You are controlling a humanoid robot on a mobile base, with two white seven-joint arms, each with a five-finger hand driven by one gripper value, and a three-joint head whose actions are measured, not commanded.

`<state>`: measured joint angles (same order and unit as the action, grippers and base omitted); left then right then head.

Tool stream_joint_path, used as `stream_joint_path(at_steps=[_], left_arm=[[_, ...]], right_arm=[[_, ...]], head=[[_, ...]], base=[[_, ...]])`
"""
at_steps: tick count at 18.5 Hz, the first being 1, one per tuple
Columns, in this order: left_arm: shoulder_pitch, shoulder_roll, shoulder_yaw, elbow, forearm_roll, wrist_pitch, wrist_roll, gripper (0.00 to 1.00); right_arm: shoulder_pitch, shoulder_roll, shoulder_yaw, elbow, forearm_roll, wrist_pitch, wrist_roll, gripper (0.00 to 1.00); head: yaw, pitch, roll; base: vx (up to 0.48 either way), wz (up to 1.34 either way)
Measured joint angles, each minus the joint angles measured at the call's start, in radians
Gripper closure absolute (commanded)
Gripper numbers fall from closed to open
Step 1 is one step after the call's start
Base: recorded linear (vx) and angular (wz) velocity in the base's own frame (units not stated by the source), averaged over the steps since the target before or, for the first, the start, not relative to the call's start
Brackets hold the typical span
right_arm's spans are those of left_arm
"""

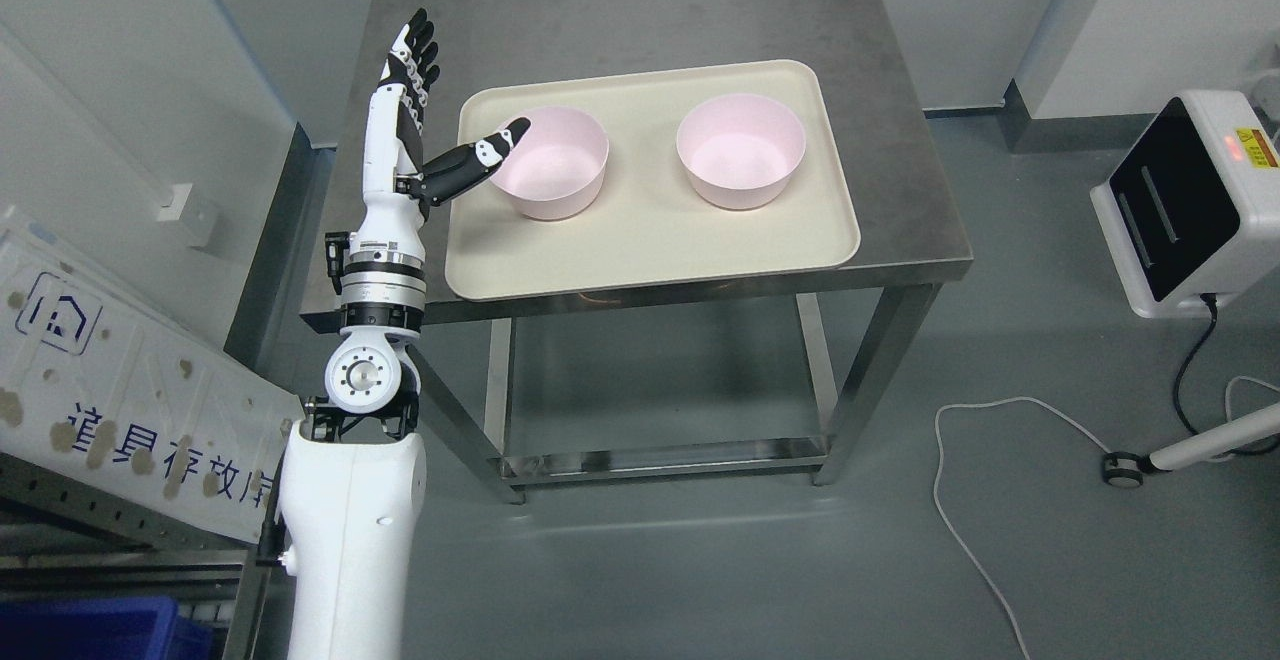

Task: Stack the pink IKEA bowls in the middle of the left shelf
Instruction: 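Reach the left hand over the pink bowl nearer the left arm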

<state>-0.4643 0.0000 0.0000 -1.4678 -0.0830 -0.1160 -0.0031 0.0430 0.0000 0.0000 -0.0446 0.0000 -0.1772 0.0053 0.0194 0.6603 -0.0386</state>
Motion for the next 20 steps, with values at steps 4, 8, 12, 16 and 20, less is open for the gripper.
stream_joint_path(at_steps=[4, 8, 12, 16, 20], left_arm=[[-0.007, 0.0, 0.019, 0.002, 0.0, 0.033, -0.005, 0.0], [-0.031, 0.013, 0.047, 0.003, 0.0, 0.049, -0.065, 0.06], [-0.069, 0.088, 0.067, 0.004, 0.0, 0.124, -0.263, 0.08], [-0.094, 0.182, 0.08, 0.003, 0.0, 0.238, -0.494, 0.09], [-0.126, 0.25, 0.069, 0.001, 0.001, 0.29, -0.609, 0.12]], right_arm=[[0.0, 0.0, 0.0, 0.0, 0.0, 0.0, 0.0, 0.0], [0.0, 0.0, 0.0, 0.0, 0.0, 0.0, 0.0, 0.0], [0.0, 0.0, 0.0, 0.0, 0.0, 0.0, 0.0, 0.0], [0.0, 0.0, 0.0, 0.0, 0.0, 0.0, 0.002, 0.0], [0.0, 0.0, 0.0, 0.0, 0.0, 0.0, 0.004, 0.0]], head=[[0.0, 0.0, 0.0], [0.0, 0.0, 0.0], [0.0, 0.0, 0.0], [0.0, 0.0, 0.0], [0.0, 0.0, 0.0]], base=[[0.162, -0.06], [0.123, -0.01], [0.058, 0.0], [0.0, 0.0], [0.0, 0.0]])
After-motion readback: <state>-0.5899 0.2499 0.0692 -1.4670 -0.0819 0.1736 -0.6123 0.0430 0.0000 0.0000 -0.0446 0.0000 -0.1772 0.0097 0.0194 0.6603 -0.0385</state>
